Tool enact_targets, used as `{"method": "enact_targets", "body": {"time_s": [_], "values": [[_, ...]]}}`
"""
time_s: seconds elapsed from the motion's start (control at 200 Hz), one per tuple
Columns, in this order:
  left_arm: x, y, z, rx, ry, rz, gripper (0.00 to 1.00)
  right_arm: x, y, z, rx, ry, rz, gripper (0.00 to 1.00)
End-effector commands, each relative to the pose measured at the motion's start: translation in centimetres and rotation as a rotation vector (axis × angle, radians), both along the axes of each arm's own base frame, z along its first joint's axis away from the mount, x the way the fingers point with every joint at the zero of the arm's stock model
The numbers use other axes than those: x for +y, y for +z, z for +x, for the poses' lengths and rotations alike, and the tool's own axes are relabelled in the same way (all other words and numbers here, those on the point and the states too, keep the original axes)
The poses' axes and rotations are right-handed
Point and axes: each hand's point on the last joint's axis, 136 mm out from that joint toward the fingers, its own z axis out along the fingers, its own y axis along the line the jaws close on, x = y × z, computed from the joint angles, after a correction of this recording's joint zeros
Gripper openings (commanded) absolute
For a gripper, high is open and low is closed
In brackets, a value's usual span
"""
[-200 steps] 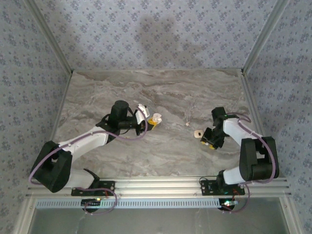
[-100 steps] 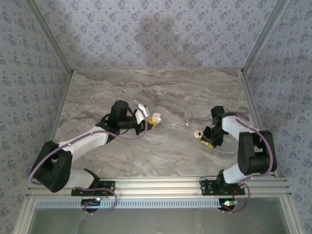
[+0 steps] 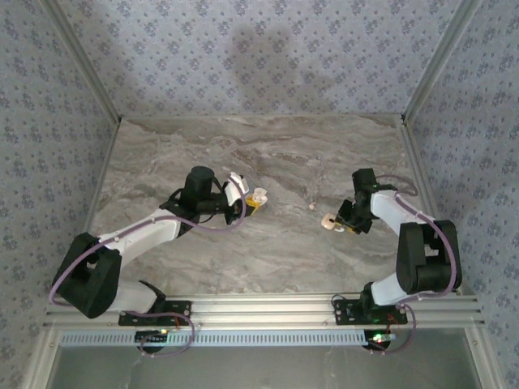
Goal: Insert wireless bluetooth earbuds into charging case
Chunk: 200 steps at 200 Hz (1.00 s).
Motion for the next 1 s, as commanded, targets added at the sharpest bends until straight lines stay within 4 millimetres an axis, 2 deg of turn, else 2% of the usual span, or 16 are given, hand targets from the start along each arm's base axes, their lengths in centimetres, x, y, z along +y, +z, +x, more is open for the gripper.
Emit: {"method": "enact_targets", "body": {"time_s": [0.0,0.17,0.72,0.994], "values": [[-0.2,1.4,0.5,-0.039,-0.011,-0.015,0.17,-0.8,1.4,-0.3,0.003,-0.015,-0.04,0.38],[-0.3,1.5,0.5,-0.039,-0.013,-0.017,0.17,-0.8,0.8,-1.1,0.028,-0.051,-0.032,0.38],[-0.2,1.5,0.6,-0.036,-0.009,-0.014,0.17,0.0,-1.2,0.0,0.048,-0.055,-0.003,0.34],[0.0,1.5,0.6,-0.035,-0.005,-0.012,0.17,0.3,-2.0,-0.2,0.08,-0.041,-0.011,0.31]]}}
